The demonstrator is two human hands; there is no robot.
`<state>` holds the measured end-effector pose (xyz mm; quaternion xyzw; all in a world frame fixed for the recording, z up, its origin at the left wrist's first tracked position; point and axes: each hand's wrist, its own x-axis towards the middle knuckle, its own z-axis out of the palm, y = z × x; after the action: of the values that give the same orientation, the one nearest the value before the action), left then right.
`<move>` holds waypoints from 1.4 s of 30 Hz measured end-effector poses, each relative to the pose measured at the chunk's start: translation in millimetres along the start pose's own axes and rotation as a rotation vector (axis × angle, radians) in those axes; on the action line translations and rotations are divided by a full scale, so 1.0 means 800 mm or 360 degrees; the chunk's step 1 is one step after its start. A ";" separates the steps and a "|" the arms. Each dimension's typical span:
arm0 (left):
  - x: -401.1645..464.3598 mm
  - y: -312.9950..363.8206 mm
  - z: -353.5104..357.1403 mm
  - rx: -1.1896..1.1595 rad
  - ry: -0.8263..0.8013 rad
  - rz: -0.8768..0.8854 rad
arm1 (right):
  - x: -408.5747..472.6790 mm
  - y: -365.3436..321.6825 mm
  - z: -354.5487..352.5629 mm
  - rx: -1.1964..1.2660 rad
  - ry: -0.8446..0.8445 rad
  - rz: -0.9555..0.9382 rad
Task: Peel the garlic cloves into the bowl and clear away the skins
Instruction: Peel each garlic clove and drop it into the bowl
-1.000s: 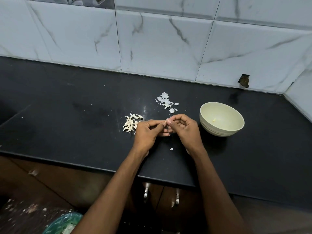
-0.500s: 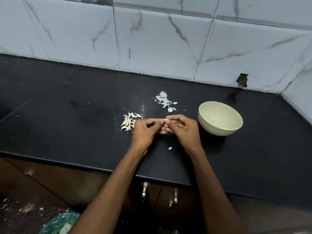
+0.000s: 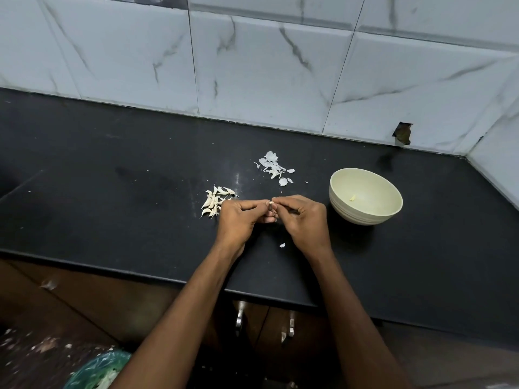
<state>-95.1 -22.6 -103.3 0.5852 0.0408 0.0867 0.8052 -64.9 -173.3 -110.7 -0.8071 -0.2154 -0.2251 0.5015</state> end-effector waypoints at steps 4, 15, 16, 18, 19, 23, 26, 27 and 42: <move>0.000 0.001 0.000 -0.0016 0.0047 -0.0009 | -0.003 -0.003 0.000 -0.0149 0.0013 -0.0220; 0.000 0.005 -0.002 0.0005 0.0078 -0.0088 | -0.009 -0.005 0.004 -0.0333 0.0007 -0.0469; 0.000 0.006 -0.003 0.0005 0.0077 -0.0095 | -0.009 -0.006 0.004 -0.0326 0.0004 -0.0481; 0.001 0.006 -0.004 -0.0025 0.0077 -0.0125 | -0.010 -0.006 0.005 -0.0333 0.0008 -0.0535; 0.002 0.007 -0.006 -0.0045 0.0080 -0.0142 | -0.010 -0.005 0.006 -0.0344 0.0009 -0.0567; 0.004 0.010 -0.008 -0.0094 0.0051 -0.0209 | -0.010 -0.006 0.005 -0.0313 0.0036 -0.0544; 0.004 0.013 -0.007 -0.0162 0.0034 -0.0268 | -0.010 -0.010 0.006 -0.0282 0.0093 -0.0542; 0.005 0.013 -0.007 -0.0186 0.0026 -0.0282 | -0.010 -0.011 0.007 -0.0296 0.0095 -0.0556; 0.007 0.006 -0.015 -0.0114 -0.0046 -0.0203 | -0.009 -0.005 0.014 -0.0494 0.0082 -0.0695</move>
<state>-92.1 -8.9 -102.2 0.5534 0.0630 0.0282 0.8300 -71.4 -162.6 -116.6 -0.8028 -0.3346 -0.3786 0.3165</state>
